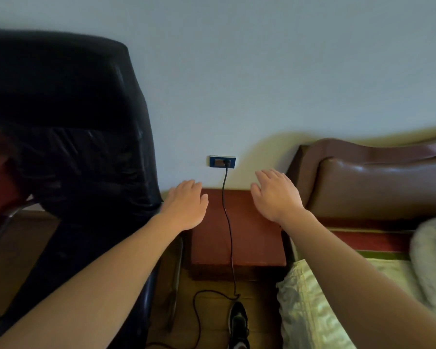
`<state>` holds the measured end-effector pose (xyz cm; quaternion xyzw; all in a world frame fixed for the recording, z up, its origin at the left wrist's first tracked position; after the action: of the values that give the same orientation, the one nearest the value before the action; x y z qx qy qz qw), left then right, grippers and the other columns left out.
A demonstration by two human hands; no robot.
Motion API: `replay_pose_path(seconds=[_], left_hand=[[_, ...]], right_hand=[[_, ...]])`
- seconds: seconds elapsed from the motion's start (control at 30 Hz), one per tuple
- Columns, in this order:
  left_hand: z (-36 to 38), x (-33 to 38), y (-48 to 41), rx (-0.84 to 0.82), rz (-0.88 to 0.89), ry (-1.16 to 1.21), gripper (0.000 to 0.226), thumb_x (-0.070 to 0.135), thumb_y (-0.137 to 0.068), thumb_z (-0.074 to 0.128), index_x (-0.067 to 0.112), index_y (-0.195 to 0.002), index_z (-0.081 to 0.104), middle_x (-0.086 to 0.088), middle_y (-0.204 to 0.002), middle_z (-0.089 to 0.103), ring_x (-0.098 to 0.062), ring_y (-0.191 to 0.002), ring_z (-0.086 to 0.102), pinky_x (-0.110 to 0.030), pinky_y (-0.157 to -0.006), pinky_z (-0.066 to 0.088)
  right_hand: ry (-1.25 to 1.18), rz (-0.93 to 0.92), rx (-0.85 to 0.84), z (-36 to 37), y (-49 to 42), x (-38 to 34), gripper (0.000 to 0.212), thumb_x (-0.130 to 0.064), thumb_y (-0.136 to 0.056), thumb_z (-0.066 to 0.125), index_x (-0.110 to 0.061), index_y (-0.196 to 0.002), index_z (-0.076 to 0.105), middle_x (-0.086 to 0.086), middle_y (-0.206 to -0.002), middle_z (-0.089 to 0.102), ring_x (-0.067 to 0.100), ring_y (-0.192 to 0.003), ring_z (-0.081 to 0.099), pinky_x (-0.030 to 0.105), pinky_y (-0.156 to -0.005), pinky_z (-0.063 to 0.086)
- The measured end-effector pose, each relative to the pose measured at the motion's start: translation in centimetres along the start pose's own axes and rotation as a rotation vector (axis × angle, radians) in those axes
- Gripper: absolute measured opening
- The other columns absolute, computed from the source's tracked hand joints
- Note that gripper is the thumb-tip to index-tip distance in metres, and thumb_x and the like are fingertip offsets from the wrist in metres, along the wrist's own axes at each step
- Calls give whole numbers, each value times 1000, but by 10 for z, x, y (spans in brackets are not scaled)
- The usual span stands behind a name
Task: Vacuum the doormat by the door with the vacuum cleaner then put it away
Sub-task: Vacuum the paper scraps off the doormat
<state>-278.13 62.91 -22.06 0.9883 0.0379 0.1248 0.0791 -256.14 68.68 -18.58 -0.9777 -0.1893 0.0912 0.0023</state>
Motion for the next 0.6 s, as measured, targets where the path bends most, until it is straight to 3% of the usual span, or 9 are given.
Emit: replay_pose_path(seconds=[0.1,0.3,0.4,0.6], left_hand=[[-22,3,20,55,6,-45,43,33,-107,30,9,-136,50,-7,-132,55,-24,-123,50,-46,-109,41],[-68,22,55,133,39,-98,48,29,-106,30,8,-148,41,-9,-147,48,-26,-135,43,-46,-114,36],[-88,36,68,160,45,-116,47,29,-106,30,8,-145,44,-9,-144,51,-26,-133,46,-46,-113,37],[-114,72,89,278,43,-130,43,29,-104,32,8,-136,52,-6,-131,57,-25,-123,52,-43,-107,41]], right_hand=[[-20,-2,16,-26,20,-9,34,-29,-101,36,-9,-115,60,8,-118,63,28,-116,52,40,-102,37],[-16,-40,73,-78,53,-19,37,-31,-102,36,-8,-119,60,8,-120,63,28,-117,52,39,-102,39],[-15,-65,110,-99,65,-16,35,-31,-102,37,-8,-116,60,7,-117,62,29,-115,53,39,-101,39],[-37,-120,145,-131,86,-2,40,-30,-105,37,-7,-131,56,8,-135,57,27,-128,47,36,-109,34]])
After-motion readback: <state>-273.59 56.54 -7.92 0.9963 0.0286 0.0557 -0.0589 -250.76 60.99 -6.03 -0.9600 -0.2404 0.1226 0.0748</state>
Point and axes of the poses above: each hand's wrist, its own y-axis away from the middle knuckle, its own z-axis out of the palm, x = y × z, the point moved 1 cm from there along -y, towards the middle knuckle
